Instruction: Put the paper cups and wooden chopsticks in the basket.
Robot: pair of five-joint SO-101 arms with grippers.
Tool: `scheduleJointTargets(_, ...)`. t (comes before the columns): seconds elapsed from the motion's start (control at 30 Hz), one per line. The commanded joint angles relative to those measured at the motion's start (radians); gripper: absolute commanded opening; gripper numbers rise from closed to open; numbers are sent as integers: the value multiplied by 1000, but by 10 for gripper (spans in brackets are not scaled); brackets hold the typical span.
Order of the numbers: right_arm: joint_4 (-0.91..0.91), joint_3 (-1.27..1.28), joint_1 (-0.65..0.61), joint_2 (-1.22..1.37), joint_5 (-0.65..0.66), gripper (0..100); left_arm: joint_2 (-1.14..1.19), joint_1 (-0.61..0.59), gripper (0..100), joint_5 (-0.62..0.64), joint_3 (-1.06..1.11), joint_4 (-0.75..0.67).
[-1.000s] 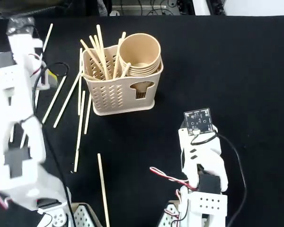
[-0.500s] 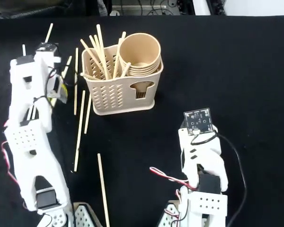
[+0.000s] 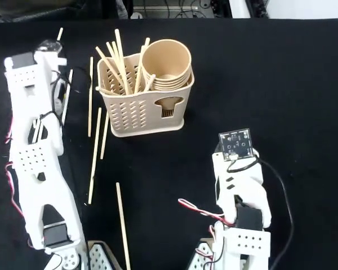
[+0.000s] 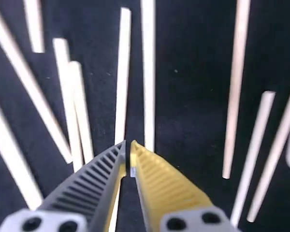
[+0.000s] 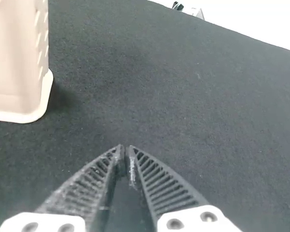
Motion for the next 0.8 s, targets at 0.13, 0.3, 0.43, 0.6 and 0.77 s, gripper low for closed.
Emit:
scheduleJointTargets(0.13,-21,-2,-14,-10,9,13,-419,125,28,173,108,12)
scheduleJointTargets(0.3,-21,-2,-14,-10,9,13,-677,183,28,275,186,-25)
scheduleJointTargets(0.43,-21,-2,-14,-10,9,13,-852,186,28,341,321,-126)
scheduleJointTargets(0.6,-21,-2,-14,-10,9,13,-1089,179,28,345,662,-308)
scheduleJointTargets(0.77,-21,-2,-14,-10,9,13,-1412,176,28,341,1093,-657)
